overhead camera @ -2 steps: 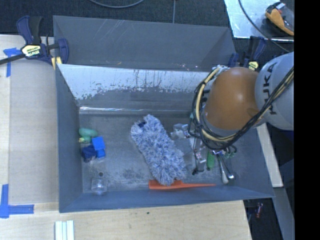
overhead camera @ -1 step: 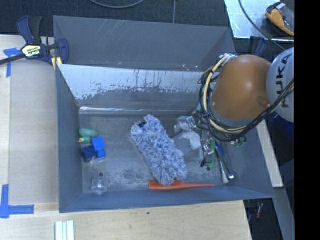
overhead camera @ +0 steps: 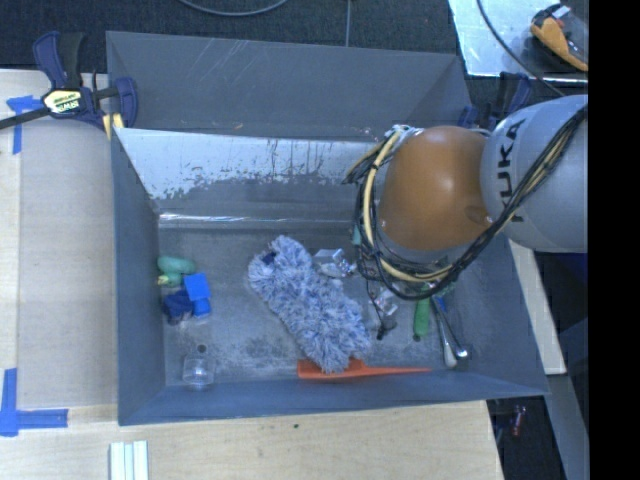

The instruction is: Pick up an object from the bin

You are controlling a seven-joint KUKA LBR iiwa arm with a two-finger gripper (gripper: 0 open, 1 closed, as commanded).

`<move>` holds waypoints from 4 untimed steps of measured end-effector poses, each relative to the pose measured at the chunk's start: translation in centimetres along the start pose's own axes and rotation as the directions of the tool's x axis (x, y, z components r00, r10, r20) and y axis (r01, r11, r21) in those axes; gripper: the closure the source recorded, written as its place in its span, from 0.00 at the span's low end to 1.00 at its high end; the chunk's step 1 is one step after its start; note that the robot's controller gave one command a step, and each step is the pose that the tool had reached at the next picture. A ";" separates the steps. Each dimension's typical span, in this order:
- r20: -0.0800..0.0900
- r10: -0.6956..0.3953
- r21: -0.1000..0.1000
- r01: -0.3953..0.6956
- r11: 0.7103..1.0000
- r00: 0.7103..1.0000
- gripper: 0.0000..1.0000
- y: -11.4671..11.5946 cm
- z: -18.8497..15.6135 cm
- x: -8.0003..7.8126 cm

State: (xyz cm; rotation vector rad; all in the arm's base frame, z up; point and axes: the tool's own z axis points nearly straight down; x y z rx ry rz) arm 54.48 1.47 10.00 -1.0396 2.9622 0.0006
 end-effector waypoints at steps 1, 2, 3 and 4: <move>0.005 -0.086 0.009 0.086 0.996 0.996 0.00 -1.1 2.9 -0.3; 0.005 -0.412 0.007 0.412 0.911 0.911 1.00 2.3 3.0 -2.2; 0.005 -0.411 0.006 0.411 0.912 0.912 1.00 2.3 3.0 -2.2; 0.007 -0.409 0.007 0.409 0.913 0.913 1.00 2.3 2.3 -2.2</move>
Offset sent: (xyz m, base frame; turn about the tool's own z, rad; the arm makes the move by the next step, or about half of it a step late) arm 0.0023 0.0317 -0.0300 -0.4280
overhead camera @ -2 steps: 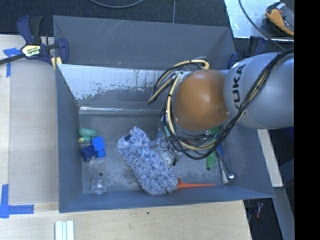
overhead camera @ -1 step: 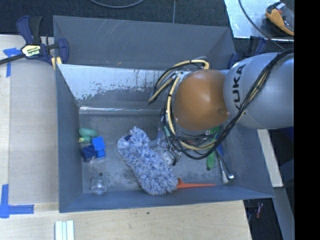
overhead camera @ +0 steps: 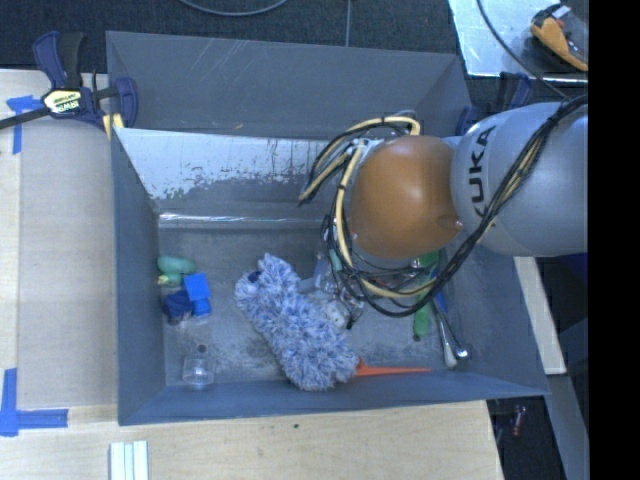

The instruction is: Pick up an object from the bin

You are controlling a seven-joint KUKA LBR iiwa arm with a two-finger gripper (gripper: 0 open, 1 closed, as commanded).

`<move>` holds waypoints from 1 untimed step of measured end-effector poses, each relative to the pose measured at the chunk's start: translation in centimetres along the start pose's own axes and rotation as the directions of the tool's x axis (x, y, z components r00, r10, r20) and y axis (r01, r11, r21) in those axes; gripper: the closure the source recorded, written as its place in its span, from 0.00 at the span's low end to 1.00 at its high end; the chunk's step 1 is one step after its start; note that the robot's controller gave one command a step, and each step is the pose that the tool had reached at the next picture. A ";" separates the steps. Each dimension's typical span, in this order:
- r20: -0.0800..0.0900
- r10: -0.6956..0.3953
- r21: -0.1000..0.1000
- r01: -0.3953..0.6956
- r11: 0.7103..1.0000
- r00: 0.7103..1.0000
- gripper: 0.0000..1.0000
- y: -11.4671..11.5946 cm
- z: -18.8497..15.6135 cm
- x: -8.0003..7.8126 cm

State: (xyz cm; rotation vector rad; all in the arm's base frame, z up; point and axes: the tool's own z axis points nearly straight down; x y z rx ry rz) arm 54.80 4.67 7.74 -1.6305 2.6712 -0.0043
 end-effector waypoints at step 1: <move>0.001 0.002 0.001 -0.002 1.000 1.000 1.00 0.0 -2.8 0.0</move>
Offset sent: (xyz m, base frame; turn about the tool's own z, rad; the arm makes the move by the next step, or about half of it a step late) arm -0.0003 0.0000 0.0178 0.0012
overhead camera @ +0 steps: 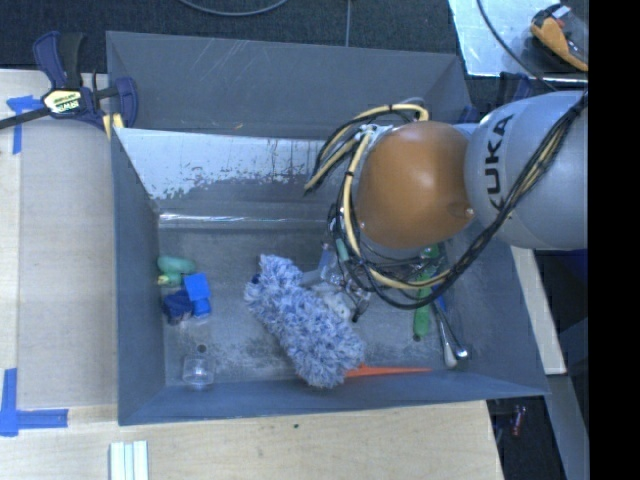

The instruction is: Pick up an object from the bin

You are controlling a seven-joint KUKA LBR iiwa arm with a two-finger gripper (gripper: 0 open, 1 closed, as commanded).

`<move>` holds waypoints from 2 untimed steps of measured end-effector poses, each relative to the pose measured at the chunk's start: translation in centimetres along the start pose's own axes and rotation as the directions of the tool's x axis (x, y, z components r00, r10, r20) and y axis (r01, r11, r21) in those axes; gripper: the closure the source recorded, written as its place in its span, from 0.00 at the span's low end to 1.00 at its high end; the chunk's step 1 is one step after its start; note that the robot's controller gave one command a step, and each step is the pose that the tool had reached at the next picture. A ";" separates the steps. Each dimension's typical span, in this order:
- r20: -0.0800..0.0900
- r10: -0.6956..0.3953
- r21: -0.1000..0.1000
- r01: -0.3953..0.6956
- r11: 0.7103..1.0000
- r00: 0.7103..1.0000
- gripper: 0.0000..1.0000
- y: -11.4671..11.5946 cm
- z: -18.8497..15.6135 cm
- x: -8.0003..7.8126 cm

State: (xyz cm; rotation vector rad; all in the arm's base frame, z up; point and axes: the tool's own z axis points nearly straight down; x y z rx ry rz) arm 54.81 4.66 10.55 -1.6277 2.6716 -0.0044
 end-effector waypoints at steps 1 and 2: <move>0.001 0.001 0.002 -0.001 1.000 1.000 1.00 -0.1 -1.7 0.0; 0.002 0.003 0.002 -0.003 1.000 1.000 1.00 -0.1 -4.5 -0.1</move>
Offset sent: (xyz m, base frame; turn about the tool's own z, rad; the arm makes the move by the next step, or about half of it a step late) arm 0.0005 0.0001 0.0471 0.0002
